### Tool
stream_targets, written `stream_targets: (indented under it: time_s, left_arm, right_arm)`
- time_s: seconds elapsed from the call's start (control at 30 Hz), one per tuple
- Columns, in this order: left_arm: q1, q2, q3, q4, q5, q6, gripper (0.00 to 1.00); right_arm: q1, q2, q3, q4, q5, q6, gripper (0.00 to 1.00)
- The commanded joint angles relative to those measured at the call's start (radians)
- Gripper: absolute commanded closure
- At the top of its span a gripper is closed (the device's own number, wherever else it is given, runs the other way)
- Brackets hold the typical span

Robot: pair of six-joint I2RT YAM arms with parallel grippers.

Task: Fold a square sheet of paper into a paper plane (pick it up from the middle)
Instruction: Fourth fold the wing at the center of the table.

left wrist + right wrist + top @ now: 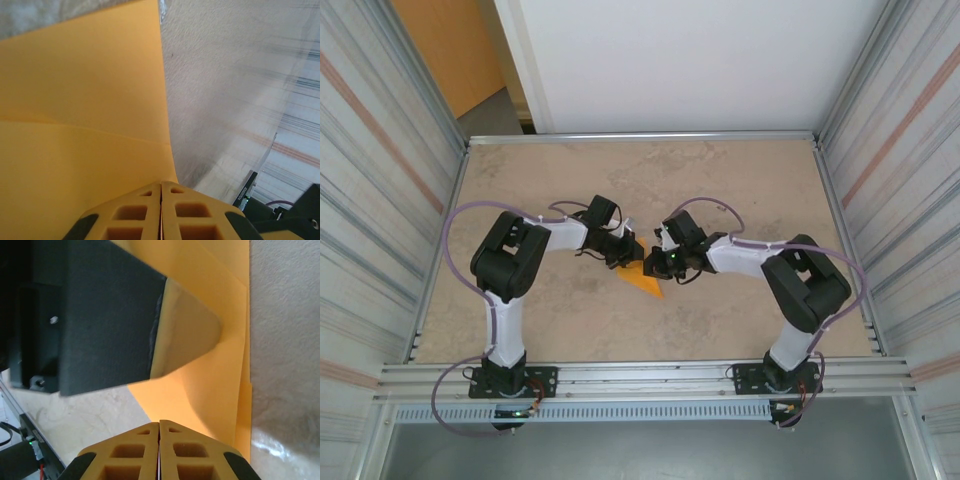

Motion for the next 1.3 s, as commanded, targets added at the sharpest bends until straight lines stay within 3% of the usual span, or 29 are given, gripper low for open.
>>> stream_targets:
  time_s: [0.0, 0.7, 1.27]
  left_arm:
    - [-0.003, 0.048, -0.006, -0.08, -0.046, 0.021, 0.9]
    - [0.008, 0.068, -0.041, -0.148, -0.111, 0.055, 0.92]
    - [0.015, 0.073, -0.052, -0.145, -0.112, 0.058, 0.92]
  right_arm:
    - [0.004, 0.041, 0.029, 0.011, -0.032, -0.03, 0.92]
    - [-0.002, 0.091, -0.04, -0.086, -0.04, -0.034, 0.92]
    - [0.001, -0.106, -0.247, -0.115, -0.038, 0.004, 0.91]
